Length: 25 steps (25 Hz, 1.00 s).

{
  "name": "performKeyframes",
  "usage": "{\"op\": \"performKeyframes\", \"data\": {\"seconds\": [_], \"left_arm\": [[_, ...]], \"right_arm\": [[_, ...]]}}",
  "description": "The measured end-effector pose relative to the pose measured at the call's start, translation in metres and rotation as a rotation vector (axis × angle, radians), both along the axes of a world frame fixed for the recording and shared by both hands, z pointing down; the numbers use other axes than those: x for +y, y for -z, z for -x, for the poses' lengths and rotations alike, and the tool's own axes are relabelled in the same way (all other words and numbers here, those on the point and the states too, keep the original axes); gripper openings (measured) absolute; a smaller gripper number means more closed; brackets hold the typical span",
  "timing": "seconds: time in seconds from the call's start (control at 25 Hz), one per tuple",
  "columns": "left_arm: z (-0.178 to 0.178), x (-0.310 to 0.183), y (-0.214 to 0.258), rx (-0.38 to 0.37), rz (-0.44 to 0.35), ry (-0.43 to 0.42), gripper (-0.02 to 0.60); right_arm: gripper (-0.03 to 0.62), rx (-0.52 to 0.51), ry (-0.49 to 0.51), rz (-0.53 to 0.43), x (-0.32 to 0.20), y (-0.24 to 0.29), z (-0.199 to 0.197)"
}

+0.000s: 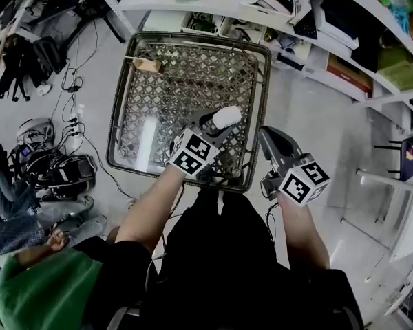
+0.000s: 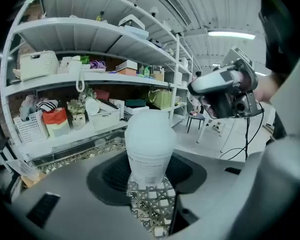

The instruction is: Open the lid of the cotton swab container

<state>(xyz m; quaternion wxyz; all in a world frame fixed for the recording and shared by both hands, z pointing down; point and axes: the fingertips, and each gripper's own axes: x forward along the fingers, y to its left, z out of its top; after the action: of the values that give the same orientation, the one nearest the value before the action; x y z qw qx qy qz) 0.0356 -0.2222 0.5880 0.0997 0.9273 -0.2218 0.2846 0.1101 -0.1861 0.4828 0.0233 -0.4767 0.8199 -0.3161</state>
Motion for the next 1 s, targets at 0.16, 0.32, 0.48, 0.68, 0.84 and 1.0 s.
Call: {"op": "performKeyframes", "data": {"seconds": [0.16, 0.32, 0.48, 0.68, 0.84, 1.0], "left_arm": [[0.000, 0.004, 0.026, 0.001, -0.010, -0.007, 0.196], [0.000, 0.013, 0.053, -0.003, 0.008, -0.028, 0.196], [-0.001, 0.022, 0.080, -0.014, -0.001, -0.057, 0.196], [0.002, 0.029, 0.115, 0.003, -0.009, -0.056, 0.196], [0.002, 0.035, 0.136, -0.013, -0.032, -0.070, 0.196], [0.000, 0.041, 0.152, -0.004, -0.027, -0.086, 0.196]], "right_arm": [[0.009, -0.027, 0.036, -0.028, 0.000, 0.019, -0.001], [0.009, -0.012, 0.054, -0.033, 0.000, 0.034, -0.005], [0.009, 0.012, 0.074, -0.041, 0.004, 0.048, -0.009], [0.011, 0.025, 0.104, -0.056, 0.008, 0.061, -0.011], [0.022, 0.044, 0.158, -0.109, 0.008, 0.076, -0.006], [0.102, 0.091, 0.244, -0.158, 0.013, 0.089, 0.003]]}}
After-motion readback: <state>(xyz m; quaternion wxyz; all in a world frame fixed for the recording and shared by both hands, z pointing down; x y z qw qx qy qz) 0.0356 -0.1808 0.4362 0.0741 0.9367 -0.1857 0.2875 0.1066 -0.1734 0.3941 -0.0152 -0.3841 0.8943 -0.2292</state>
